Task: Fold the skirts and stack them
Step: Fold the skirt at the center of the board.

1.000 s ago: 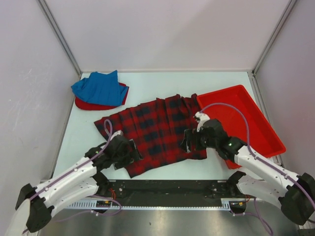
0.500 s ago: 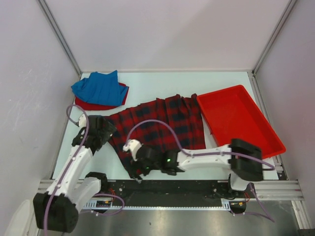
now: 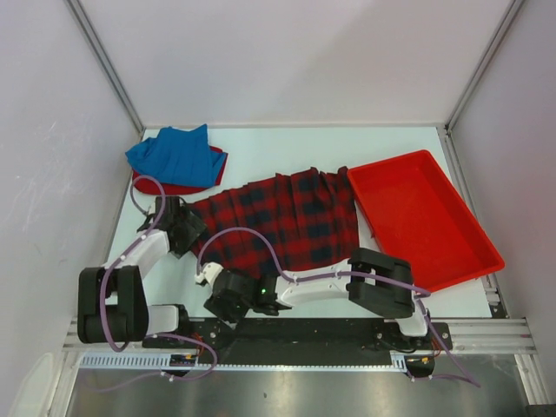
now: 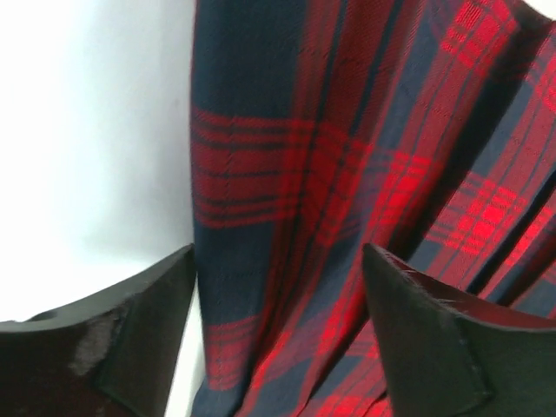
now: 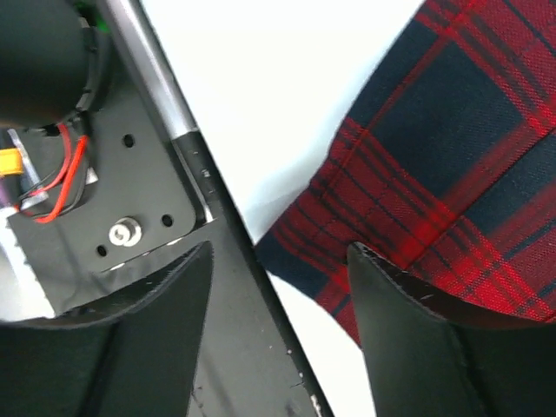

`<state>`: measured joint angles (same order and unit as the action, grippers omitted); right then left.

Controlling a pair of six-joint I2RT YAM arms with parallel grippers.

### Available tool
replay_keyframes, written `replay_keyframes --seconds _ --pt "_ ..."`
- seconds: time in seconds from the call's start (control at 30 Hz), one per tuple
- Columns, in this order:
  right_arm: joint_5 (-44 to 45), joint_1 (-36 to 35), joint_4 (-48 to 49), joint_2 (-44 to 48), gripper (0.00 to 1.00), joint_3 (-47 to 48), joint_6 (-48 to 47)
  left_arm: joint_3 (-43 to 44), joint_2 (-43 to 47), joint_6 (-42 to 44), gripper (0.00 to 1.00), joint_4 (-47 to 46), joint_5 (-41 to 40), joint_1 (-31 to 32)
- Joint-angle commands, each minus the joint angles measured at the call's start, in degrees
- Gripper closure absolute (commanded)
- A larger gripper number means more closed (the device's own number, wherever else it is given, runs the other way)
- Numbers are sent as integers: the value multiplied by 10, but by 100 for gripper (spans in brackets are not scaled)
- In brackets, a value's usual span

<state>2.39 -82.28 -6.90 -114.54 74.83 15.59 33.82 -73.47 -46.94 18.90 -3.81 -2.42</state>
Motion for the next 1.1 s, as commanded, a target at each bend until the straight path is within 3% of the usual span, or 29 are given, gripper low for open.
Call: replay_keyframes --seconds 0.0,0.07,0.1,0.17,0.2,0.23,0.27,0.33,0.43,0.6,0.77,0.93,1.07 --pt "35 -2 -22 -32 39 21 12 9 -41 21 28 -29 -11 -6" --pt "57 -2 -34 -35 43 26 21 8 -55 17 39 -30 -26 -6" --pt "66 -2 -38 -36 46 26 33 10 -59 18 51 -27 -25 -7" --pt "87 -4 -48 -37 48 30 41 15 -64 19 63 -24 -28 -12" --pt "93 -6 -51 -38 50 30 48 17 -64 19 85 -16 -29 -14" --pt "101 -6 -53 -37 53 30 48 19 -62 18 96 -12 -30 -16" --pt "104 -9 -56 -35 63 29 49 19 -58 18 100 -8 -29 -21" --pt "105 -11 -54 -32 90 30 48 22 -39 18 100 5 -37 -23" --pt "54 -11 -44 -24 97 30 35 24 8 14 100 34 -68 -25" --pt "-100 -10 -21 5 100 30 15 33 108 -5 100 101 -143 -32" --pt "-189 -4 11 59 100 30 10 41 252 -46 100 158 -181 -39" --pt "-201 10 25 120 100 -5 19 80 358 -27 100 172 -136 -41" --pt "-213 34 50 201 100 -59 46 99 363 0 100 142 -62 -40"
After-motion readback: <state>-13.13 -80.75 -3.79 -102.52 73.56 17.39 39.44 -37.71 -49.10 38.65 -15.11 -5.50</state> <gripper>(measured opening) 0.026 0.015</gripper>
